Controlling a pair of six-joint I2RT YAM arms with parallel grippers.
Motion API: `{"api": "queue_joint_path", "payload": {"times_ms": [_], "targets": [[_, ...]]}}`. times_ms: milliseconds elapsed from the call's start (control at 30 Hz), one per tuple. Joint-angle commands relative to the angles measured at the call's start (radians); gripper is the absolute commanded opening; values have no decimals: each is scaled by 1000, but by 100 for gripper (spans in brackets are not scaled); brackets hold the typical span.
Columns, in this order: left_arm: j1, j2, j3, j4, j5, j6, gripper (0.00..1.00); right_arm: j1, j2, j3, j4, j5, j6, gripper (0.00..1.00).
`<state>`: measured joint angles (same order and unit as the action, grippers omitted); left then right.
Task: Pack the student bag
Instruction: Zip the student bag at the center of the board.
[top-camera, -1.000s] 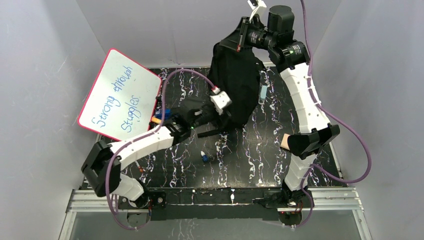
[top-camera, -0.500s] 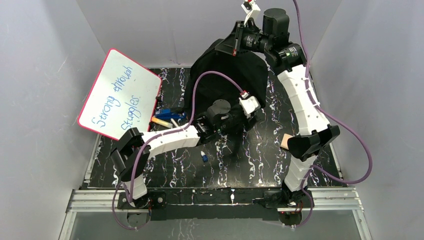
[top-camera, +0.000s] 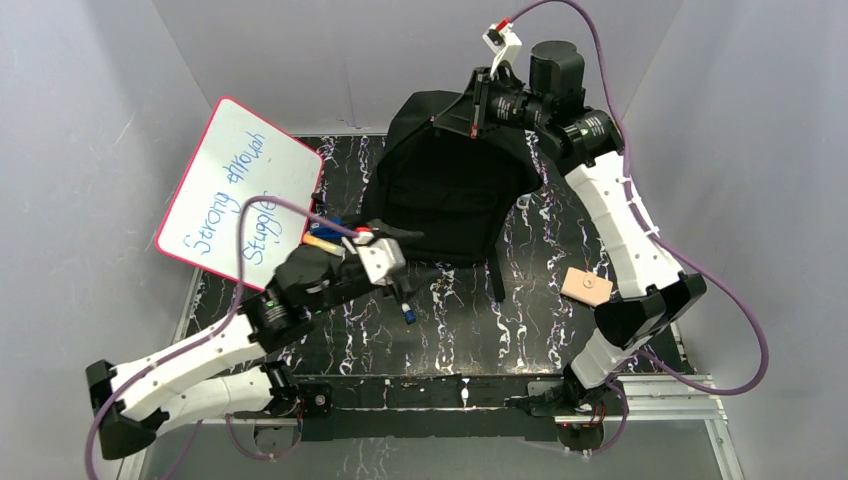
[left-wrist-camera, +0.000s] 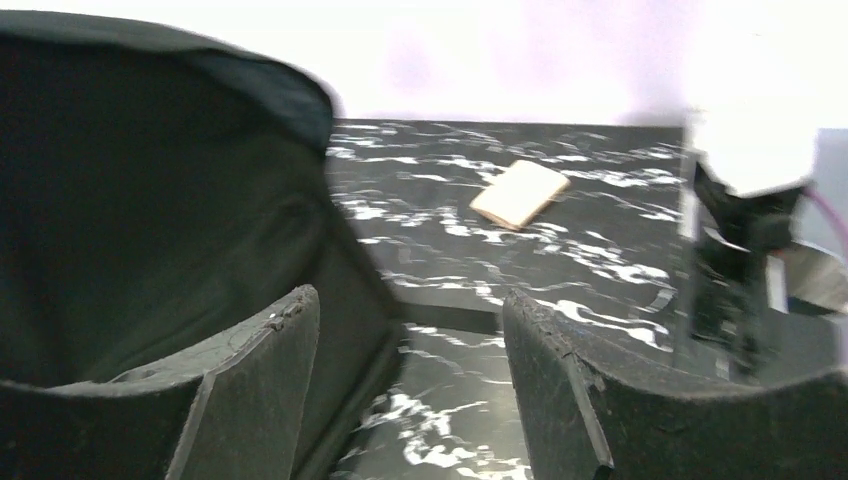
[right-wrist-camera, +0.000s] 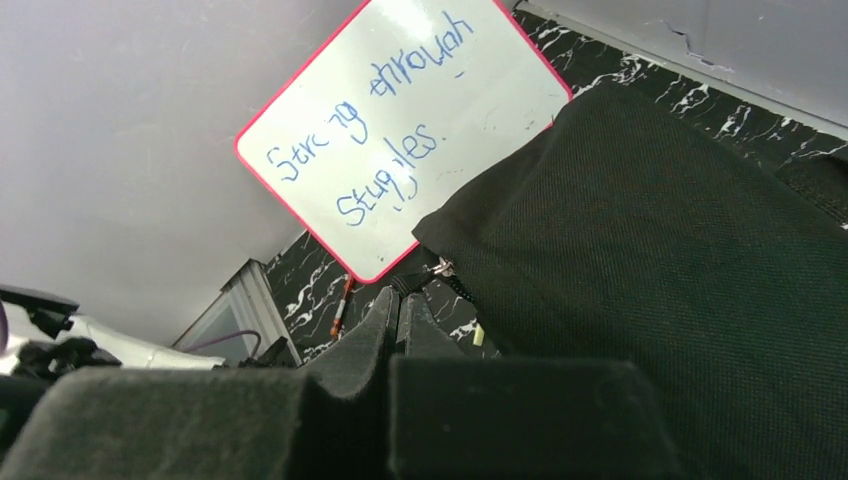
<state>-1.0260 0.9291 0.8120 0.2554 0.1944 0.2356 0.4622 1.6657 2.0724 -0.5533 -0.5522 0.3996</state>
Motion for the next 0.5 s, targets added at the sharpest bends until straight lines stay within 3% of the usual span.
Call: {"api": "queue_joint_path", "payload": {"times_ms": [0, 100, 233, 467], "targets": [[6, -81, 3, -105, -368, 113, 65, 43, -94, -41, 44, -10, -52, 0], [11, -9, 92, -133, -460, 236, 67, 82, -136, -106, 35, 2, -71, 0], [24, 86, 204, -209, -443, 389, 67, 117, -206, -222, 48, 21, -72, 0], [122, 57, 297, -361, -351, 414, 63, 132, -322, -358, 50, 69, -72, 0]]}}
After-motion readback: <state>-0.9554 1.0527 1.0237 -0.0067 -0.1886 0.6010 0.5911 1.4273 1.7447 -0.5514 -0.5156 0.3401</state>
